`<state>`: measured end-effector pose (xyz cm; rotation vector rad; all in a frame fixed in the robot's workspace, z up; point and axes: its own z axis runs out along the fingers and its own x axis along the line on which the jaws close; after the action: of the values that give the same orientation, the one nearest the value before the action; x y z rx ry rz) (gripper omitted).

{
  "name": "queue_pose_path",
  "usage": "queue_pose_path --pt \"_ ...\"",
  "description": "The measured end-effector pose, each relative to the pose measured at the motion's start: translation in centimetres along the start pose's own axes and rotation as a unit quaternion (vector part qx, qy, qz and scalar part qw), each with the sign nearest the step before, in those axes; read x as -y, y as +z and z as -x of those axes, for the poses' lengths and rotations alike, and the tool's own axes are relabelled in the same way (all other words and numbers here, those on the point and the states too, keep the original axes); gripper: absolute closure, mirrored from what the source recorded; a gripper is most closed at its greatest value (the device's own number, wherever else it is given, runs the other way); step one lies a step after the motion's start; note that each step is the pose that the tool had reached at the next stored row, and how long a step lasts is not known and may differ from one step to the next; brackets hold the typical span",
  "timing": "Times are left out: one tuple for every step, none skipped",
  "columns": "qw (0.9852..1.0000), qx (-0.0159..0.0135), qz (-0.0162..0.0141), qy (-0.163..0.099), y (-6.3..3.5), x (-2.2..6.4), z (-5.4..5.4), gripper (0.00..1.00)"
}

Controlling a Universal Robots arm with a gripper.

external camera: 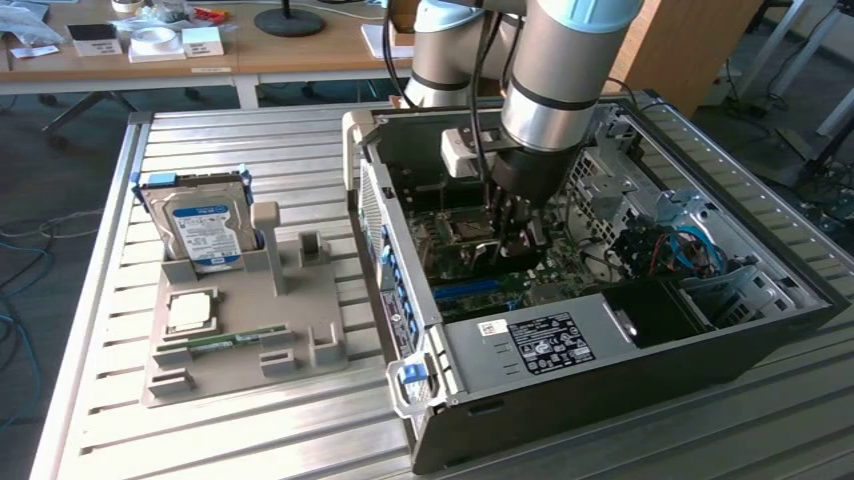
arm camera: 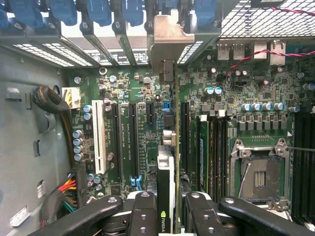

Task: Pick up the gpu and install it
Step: 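Insert the gpu into the slot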

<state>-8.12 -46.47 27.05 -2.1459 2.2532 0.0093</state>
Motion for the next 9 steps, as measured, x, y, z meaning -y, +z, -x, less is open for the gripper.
queue_pose_path --pt "1.0000 0.0000 0.0000 0.000 0.09 -0.01 0.00 0.73" --pt "1.0000 0.0000 0.0000 0.000 0.18 -0.02 0.00 0.73" --pt "1.0000 0.0000 0.0000 0.000 0.26 -0.02 0.00 0.73" --pt "1.0000 0.0000 0.0000 0.000 0.34 -0.03 0.00 0.73" --pt "1.0000 0.0000 0.0000 0.000 0.38 -0.03 -0.01 0.73" --pt "1.0000 -0.0001 0.0000 0.000 0.38 -0.04 -0.01 0.73" --pt "1.0000 -0.0002 0.0001 0.000 0.38 -0.04 -0.01 0.73" --pt "1.0000 -0.0001 0.0001 0.000 0.38 -0.04 -0.01 0.73" --pt "1.0000 0.0000 0.0001 0.000 0.39 -0.04 -0.01 0.73"
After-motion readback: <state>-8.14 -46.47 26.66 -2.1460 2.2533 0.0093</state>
